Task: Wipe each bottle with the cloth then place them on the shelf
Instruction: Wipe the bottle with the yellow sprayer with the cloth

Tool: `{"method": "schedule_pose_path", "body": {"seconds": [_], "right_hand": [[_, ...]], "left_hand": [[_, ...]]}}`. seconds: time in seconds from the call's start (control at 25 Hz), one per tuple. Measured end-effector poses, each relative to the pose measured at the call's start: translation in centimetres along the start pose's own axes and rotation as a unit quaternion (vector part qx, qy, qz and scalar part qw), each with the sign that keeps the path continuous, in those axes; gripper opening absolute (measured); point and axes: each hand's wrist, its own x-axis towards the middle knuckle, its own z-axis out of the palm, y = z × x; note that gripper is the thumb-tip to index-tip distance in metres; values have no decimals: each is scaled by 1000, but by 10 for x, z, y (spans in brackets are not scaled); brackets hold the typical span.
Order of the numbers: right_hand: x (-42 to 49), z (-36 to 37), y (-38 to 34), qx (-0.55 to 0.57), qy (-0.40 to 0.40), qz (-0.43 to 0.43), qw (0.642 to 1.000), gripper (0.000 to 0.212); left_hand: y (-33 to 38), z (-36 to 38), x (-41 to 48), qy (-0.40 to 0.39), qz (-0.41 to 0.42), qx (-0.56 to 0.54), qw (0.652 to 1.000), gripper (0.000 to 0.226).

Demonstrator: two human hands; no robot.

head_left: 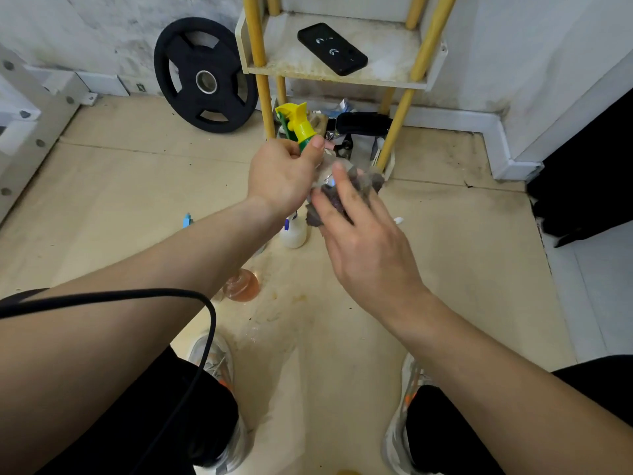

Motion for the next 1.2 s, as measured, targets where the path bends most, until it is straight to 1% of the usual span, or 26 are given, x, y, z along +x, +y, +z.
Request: {"method": "schedule_pose_path", "body": {"seconds": [0.12, 0.28, 0.36, 0.44, 0.56, 0.6, 0.64, 0.68, 0.72, 0.8, 0.84, 0.88, 1.0, 1.08, 1.12, 1.16, 1.2], "right_hand": [[14, -12, 2, 109, 21, 95, 989, 47], [25, -23, 11, 261, 20, 237, 935, 44], [25, -25, 16, 292, -11, 290, 911, 43], [21, -25, 19, 304, -39, 307, 901, 41], [18, -24, 24, 331, -62, 334, 881, 27], [18, -21, 27, 336, -70, 352, 871, 24], [18, -18, 29, 339, -79, 372, 860, 26], [18, -17, 30, 352, -88, 395, 844, 29], [18, -17, 30, 384, -87, 419, 818, 31], [17, -17, 30, 481, -80, 447, 750, 34], [16, -18, 31, 524, -79, 443, 723, 30], [15, -19, 32, 547, -86, 427, 715, 30], [13, -18, 31, 531, -102, 378, 752, 57], [13, -17, 30, 497, -93, 380, 775, 58], [14, -17, 29, 483, -83, 384, 782, 56], [14, -18, 28, 473, -75, 386, 789, 55], [15, -20, 28, 465, -68, 387, 793, 54]], "left_hand": [[-1, 6, -7, -19, 19, -16, 1000, 56], [1, 7, -8, -15, -9, -11, 1000, 45], [-1, 4, -4, -3, -32, -25, 999, 50], [-4, 0, 2, 4, -53, -45, 998, 56], [-7, -6, 8, -4, -83, -72, 994, 53], [-8, -7, 10, -7, -92, -88, 992, 52], [-8, -9, 11, -5, -103, -103, 989, 52], [-8, -10, 13, 3, -114, -116, 987, 50], [-8, -10, 13, 10, -126, -124, 984, 48], [-7, -10, 14, 18, -156, -137, 978, 47], [-6, -11, 13, 18, -169, -147, 974, 45], [-5, -11, 12, 16, -178, -156, 971, 43], [-4, -9, 11, 12, -179, -175, 968, 39], [-1, -8, 9, -2, -159, -169, 973, 33], [0, -9, 9, -18, -144, -154, 977, 36], [-1, -11, 10, -39, -125, -123, 984, 42], [-2, -15, 11, -60, -101, -57, 991, 50]]}}
